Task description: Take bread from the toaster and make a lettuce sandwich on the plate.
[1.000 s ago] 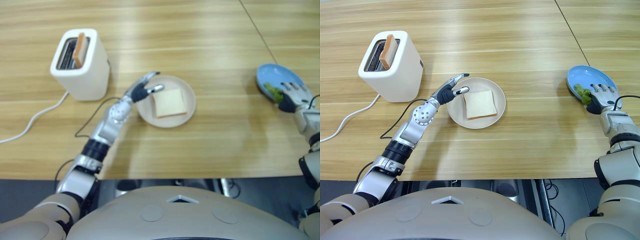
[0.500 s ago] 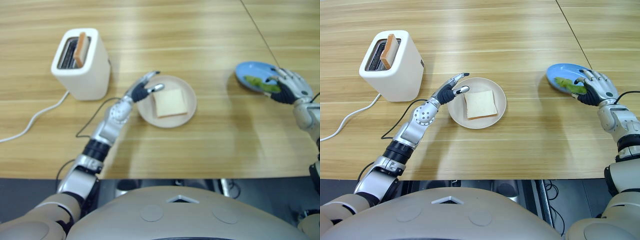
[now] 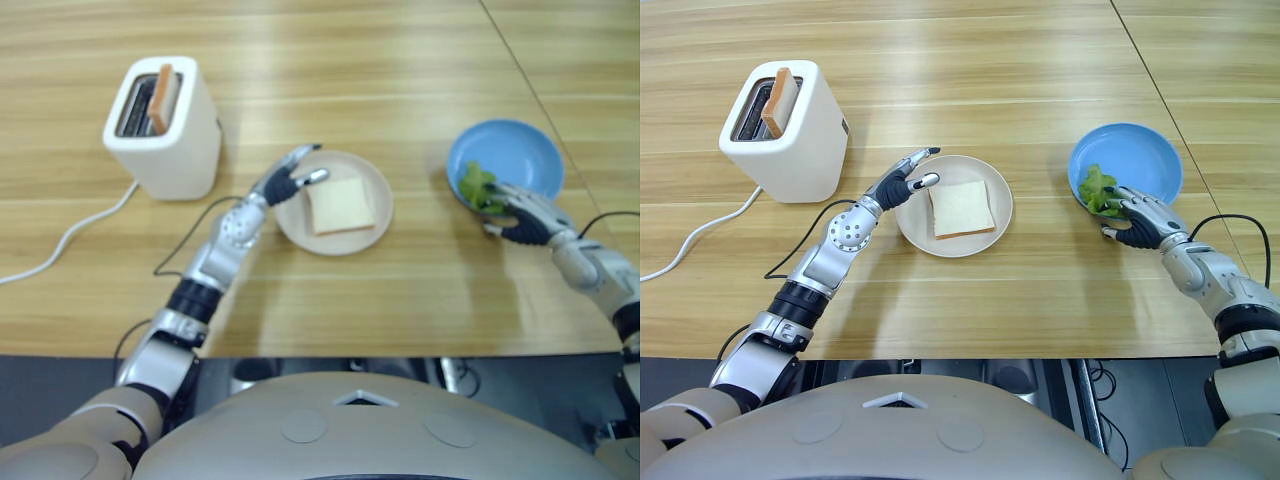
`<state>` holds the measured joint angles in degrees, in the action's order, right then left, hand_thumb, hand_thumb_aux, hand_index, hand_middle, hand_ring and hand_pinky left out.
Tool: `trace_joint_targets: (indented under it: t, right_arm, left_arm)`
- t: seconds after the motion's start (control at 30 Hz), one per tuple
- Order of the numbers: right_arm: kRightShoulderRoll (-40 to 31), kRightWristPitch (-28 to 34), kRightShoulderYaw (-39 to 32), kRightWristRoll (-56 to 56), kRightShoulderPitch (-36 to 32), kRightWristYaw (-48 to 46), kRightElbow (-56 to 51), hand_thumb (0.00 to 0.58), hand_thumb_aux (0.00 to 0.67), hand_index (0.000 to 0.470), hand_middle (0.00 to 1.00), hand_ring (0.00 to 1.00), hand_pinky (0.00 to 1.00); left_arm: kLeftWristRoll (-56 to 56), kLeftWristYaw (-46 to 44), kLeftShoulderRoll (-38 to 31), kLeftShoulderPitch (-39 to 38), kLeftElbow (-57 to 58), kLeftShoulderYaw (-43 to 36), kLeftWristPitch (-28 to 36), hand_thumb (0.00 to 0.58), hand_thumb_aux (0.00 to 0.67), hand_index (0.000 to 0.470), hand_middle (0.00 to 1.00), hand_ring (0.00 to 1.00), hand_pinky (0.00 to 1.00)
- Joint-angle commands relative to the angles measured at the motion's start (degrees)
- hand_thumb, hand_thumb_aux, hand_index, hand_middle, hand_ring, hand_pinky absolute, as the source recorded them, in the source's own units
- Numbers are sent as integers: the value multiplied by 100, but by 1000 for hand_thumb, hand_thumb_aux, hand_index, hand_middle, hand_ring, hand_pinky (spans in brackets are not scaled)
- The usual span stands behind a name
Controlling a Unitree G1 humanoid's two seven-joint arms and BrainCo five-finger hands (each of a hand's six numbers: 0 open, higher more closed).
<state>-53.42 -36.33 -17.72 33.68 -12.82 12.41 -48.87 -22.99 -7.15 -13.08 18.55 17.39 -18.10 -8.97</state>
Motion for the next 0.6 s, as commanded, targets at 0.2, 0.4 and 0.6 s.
trace_joint_targets:
  t: [0.2, 0.4, 0.6]
  right_arm:
    - [28, 118, 57, 157, -4, 179, -76, 580, 659, 453, 0, 0, 0]
    - [25, -13, 165, 59, 54, 262, 2, 580, 670, 460, 0, 0, 0]
    - [11, -318, 432, -306, 190, 64, 115, 580, 670, 460, 0, 0, 0]
  left_arm:
    - [-17, 6, -14, 26, 173, 11, 5, 0, 0, 0, 0, 0, 0]
    - [-17, 8, -34, 8, 160, 11, -9, 0, 0, 0, 0, 0, 0]
    - [-8, -2, -55, -28, 143, 20, -14, 0, 0, 0, 0, 0, 0]
